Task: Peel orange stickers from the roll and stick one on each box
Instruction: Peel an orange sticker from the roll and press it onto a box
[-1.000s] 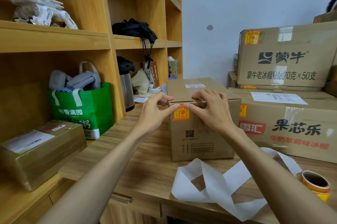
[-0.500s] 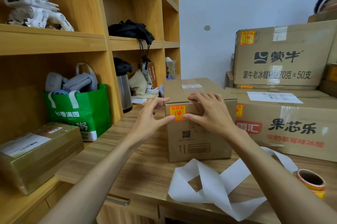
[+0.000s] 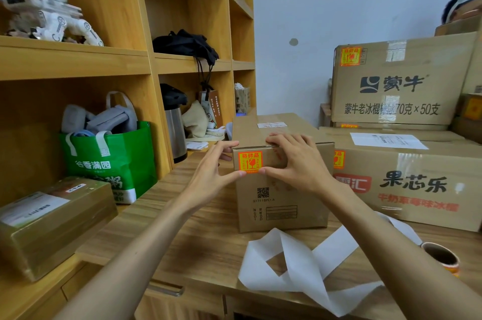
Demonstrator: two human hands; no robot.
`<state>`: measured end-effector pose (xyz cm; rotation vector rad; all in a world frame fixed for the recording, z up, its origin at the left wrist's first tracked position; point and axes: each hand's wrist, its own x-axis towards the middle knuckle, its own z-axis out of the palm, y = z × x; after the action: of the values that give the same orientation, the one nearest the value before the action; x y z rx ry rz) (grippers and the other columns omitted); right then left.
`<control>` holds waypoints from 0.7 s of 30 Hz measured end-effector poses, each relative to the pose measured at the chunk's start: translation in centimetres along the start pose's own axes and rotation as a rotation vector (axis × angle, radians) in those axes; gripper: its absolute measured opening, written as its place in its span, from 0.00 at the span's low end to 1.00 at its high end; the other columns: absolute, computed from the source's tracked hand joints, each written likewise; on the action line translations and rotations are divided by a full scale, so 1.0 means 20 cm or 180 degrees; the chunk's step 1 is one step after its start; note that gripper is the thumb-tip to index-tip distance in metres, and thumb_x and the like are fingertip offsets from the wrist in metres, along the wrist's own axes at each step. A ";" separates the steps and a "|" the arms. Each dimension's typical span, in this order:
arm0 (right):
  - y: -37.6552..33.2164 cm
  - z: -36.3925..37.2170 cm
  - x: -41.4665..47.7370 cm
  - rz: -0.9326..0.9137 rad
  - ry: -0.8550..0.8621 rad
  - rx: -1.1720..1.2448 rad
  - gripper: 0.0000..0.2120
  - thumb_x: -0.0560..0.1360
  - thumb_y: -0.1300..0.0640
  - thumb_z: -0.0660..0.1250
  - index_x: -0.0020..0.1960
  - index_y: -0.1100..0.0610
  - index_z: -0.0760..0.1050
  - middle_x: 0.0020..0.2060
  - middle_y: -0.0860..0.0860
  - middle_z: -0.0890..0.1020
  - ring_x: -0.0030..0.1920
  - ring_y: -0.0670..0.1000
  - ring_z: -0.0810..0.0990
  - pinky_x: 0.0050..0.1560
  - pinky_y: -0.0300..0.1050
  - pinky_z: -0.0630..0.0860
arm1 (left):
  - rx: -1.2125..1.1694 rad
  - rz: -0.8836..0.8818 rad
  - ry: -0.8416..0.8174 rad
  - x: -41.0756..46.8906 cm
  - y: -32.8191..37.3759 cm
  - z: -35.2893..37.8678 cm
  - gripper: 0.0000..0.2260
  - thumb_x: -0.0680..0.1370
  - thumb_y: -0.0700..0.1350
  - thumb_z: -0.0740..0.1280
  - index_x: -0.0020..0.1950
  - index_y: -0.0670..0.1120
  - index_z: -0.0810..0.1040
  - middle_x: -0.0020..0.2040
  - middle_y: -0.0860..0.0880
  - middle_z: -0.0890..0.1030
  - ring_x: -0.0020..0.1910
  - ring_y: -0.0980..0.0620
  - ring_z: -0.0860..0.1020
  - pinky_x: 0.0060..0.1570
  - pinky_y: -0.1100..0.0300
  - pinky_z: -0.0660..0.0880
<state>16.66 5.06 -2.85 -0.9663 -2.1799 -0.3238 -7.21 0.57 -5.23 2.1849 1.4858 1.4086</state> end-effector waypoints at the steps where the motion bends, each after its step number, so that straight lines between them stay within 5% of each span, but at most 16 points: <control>1: 0.01 -0.03 0.00 0.0020 -0.0033 0.0226 0.35 0.70 0.28 0.62 0.70 0.47 0.69 0.72 0.46 0.70 0.71 0.48 0.66 0.71 0.48 0.57 | 0.0015 -0.0007 -0.0030 0.01 -0.01 -0.01 0.29 0.74 0.52 0.76 0.71 0.60 0.68 0.62 0.59 0.76 0.61 0.63 0.75 0.56 0.65 0.70; 6: 0.10 -0.17 -0.04 0.0360 0.0161 0.0681 0.32 0.72 0.36 0.71 0.72 0.45 0.69 0.74 0.45 0.67 0.74 0.49 0.63 0.74 0.54 0.58 | 0.0213 -0.0088 -0.0216 0.04 -0.09 -0.17 0.28 0.75 0.49 0.76 0.72 0.59 0.69 0.66 0.61 0.75 0.63 0.64 0.73 0.59 0.63 0.68; 12: 0.05 -0.14 -0.04 0.0468 -0.0212 0.0715 0.33 0.72 0.28 0.60 0.70 0.46 0.73 0.68 0.44 0.74 0.68 0.46 0.68 0.70 0.55 0.66 | 0.0773 -0.0330 0.0086 0.05 -0.17 -0.36 0.24 0.77 0.46 0.74 0.71 0.55 0.72 0.65 0.54 0.75 0.61 0.57 0.73 0.64 0.49 0.74; 17: -0.12 -0.06 -0.02 0.0490 0.0164 0.0367 0.28 0.75 0.33 0.64 0.68 0.48 0.75 0.66 0.45 0.76 0.65 0.49 0.68 0.66 0.49 0.65 | 0.0991 0.0044 0.0420 -0.05 -0.03 -0.32 0.25 0.77 0.52 0.72 0.73 0.56 0.69 0.62 0.58 0.72 0.47 0.62 0.73 0.47 0.59 0.75; 21: -0.27 0.01 0.06 0.0510 0.0190 0.0195 0.28 0.76 0.31 0.59 0.66 0.49 0.77 0.65 0.47 0.78 0.65 0.51 0.69 0.64 0.49 0.64 | 0.1106 0.0234 0.0178 -0.10 0.10 -0.19 0.34 0.74 0.64 0.71 0.77 0.59 0.63 0.74 0.60 0.64 0.51 0.59 0.71 0.50 0.58 0.75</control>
<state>12.19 2.10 -1.91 -1.0754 -2.0322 -0.2060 -8.87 -3.32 -3.15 2.4375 1.8051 1.3255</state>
